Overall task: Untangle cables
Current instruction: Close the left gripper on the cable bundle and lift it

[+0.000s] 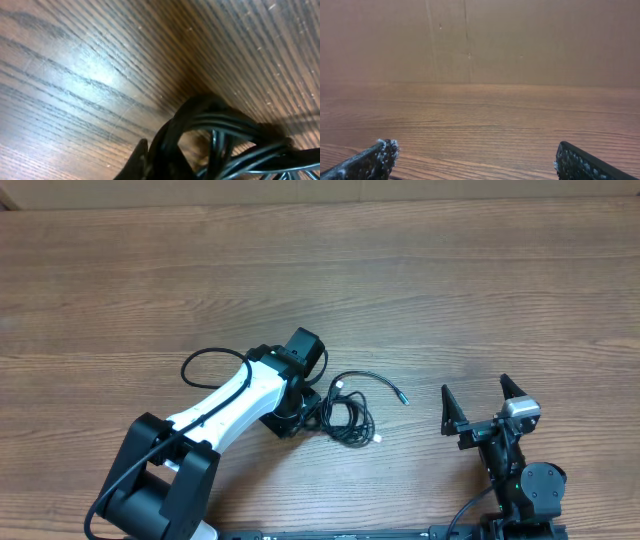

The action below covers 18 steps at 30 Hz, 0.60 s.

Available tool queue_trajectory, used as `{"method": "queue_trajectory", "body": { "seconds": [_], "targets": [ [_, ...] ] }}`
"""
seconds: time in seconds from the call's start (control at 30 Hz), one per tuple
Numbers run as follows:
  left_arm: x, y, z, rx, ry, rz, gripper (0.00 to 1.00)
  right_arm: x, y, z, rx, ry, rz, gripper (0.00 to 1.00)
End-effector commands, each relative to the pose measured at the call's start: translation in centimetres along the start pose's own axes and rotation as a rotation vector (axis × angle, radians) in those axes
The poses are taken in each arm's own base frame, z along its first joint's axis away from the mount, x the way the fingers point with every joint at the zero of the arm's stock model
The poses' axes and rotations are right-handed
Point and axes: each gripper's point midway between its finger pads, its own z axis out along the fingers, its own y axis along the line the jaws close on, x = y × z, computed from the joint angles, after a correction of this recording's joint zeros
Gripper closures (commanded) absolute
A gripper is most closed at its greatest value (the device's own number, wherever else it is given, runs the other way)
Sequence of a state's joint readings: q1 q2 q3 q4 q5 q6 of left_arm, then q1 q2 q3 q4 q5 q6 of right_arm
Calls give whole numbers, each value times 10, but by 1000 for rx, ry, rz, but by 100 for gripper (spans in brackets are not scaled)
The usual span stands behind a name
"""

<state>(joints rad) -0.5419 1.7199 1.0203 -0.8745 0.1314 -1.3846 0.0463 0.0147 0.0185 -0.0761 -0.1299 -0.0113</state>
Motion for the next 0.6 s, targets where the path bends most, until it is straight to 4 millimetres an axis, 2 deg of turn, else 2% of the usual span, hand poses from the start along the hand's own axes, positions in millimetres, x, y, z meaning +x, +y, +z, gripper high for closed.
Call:
{"method": "queue_trajectory", "body": {
  "seconds": [0.0, 0.07, 0.17, 0.3, 0.4, 0.57],
  "targets": [
    [-2, -5, 0, 4, -10, -2, 96, 2, -2, 0, 8, -4, 3, 0],
    [-3, -10, 0, 24, -16, 49, 96, 2, -2, 0, 8, -4, 3, 0],
    [-6, -35, -3, 121, -39, 289, 96, 2, -2, 0, 8, -4, 3, 0],
    [3, -68, -23, 267, -46, 539, 96, 2, -2, 0, 8, -4, 3, 0],
    [6, -93, -57, 383, -110, 713, 96, 2, -2, 0, 8, -4, 3, 0],
    [4, -116, -127, 512, -315, 950, 96, 2, -2, 0, 8, -4, 3, 0]
  ]
}}
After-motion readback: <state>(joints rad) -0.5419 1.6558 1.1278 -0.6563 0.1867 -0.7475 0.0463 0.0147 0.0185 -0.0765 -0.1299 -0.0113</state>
